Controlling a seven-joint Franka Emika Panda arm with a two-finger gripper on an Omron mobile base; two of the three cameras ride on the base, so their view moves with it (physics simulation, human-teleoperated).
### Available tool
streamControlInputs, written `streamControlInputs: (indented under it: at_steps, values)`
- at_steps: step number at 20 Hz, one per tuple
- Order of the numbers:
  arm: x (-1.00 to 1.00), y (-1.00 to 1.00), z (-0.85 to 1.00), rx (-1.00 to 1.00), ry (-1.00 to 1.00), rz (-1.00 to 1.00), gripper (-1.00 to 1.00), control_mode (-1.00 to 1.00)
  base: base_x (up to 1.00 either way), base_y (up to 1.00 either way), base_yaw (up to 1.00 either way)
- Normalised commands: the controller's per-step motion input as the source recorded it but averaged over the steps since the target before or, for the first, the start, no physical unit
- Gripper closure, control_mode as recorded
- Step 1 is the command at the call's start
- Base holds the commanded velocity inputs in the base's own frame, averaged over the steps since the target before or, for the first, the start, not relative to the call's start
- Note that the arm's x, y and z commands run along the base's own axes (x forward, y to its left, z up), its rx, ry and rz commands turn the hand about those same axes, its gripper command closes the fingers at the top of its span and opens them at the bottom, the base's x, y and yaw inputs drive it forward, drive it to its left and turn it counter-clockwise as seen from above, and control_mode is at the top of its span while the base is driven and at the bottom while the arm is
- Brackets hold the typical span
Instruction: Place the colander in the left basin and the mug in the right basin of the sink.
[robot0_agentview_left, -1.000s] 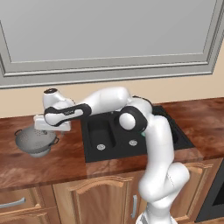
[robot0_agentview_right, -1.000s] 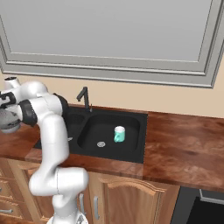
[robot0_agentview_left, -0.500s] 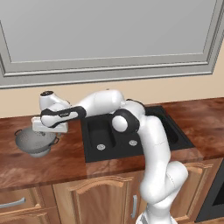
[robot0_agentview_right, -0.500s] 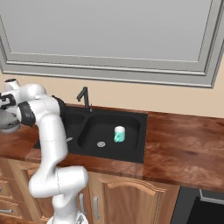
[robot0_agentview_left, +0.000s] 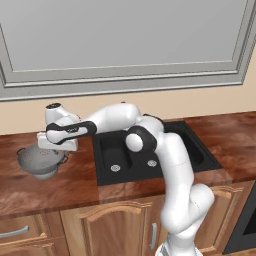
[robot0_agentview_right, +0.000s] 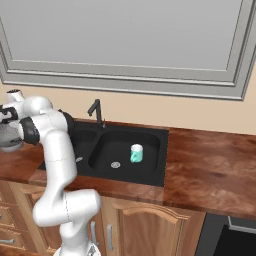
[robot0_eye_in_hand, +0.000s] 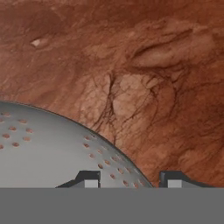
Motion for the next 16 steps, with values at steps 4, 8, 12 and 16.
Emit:
streamControlInputs:
  at_steps: [4, 8, 12, 16]
  values:
    - [0.0, 0.0, -0.1, 0.0, 0.01, -0.07, 1.0, -1.0, 0.0, 0.0, 0.0]
    - [0.0, -0.07, 0.04, 0.03, 0.04, -0.13, 1.0, -1.0, 0.0, 0.0, 0.0]
    - [-0.04, -0.12, 0.13, 0.0, 0.0, -0.15, 1.0, -1.0, 0.0, 0.0, 0.0]
    - [-0.05, -0.13, 0.2, 0.01, 0.0, -0.16, 1.0, -1.0, 0.0, 0.0, 0.0]
